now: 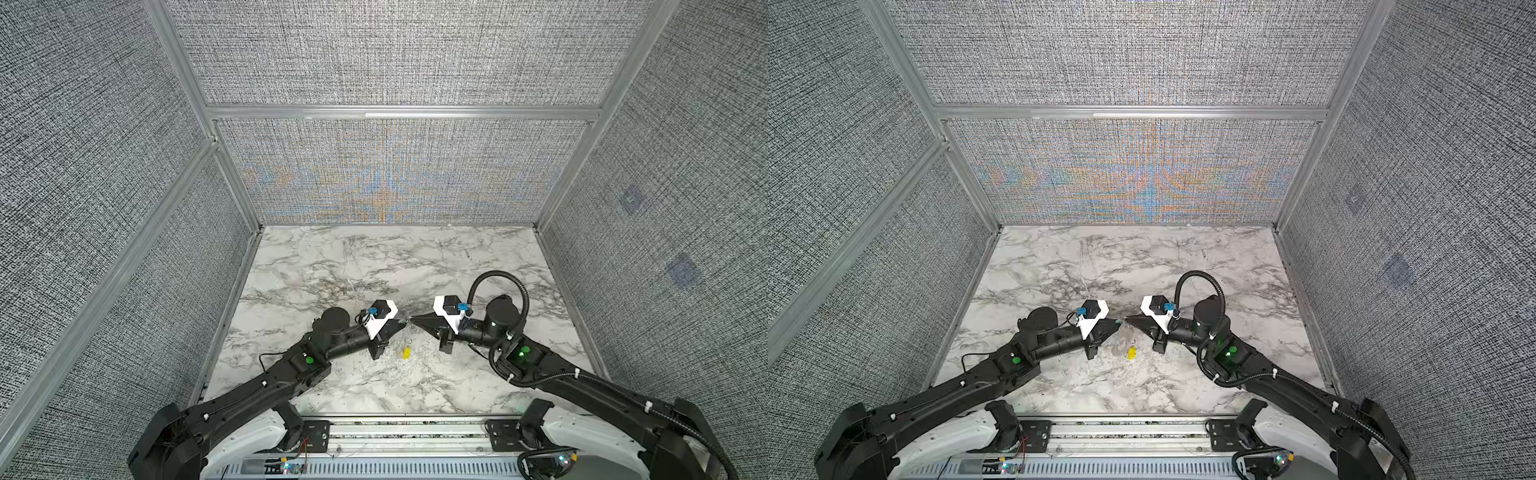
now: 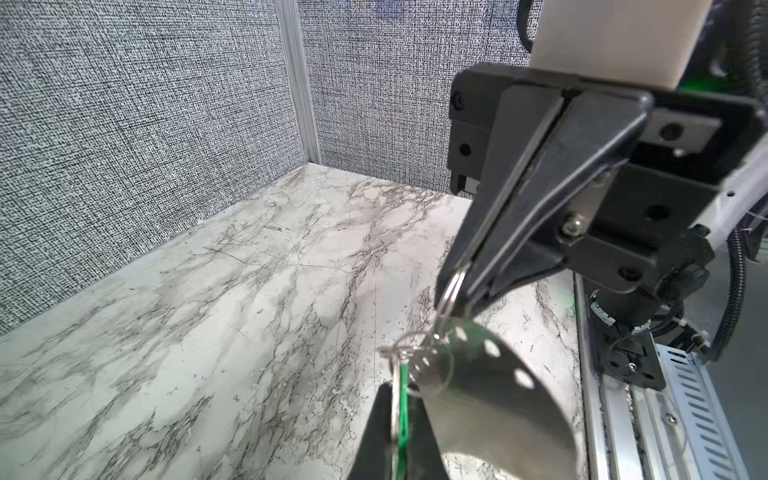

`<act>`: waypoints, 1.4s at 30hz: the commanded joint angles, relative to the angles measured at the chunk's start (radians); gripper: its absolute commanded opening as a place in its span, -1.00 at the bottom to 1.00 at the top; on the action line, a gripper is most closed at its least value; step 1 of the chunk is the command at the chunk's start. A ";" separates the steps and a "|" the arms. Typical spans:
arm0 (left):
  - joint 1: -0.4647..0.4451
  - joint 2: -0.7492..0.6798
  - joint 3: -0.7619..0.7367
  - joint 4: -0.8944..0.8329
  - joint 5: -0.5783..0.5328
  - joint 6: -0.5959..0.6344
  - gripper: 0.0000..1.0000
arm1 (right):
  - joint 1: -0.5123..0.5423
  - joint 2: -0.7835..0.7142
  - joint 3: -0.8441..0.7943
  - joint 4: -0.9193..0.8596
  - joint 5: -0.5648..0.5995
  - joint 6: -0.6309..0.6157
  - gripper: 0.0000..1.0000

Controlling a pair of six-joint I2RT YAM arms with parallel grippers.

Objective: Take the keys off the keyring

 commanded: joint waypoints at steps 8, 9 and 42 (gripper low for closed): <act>0.001 -0.016 0.078 -0.147 -0.035 0.144 -1.00 | -0.030 -0.019 0.015 -0.006 -0.114 0.001 -1.00; 0.001 -0.019 0.084 -0.159 -0.042 0.158 -1.00 | -0.035 -0.024 0.014 -0.006 -0.124 0.000 -1.00; 0.011 -0.020 0.182 -0.317 -0.139 0.319 -1.00 | -0.061 0.008 0.072 -0.204 -0.295 -0.119 -1.00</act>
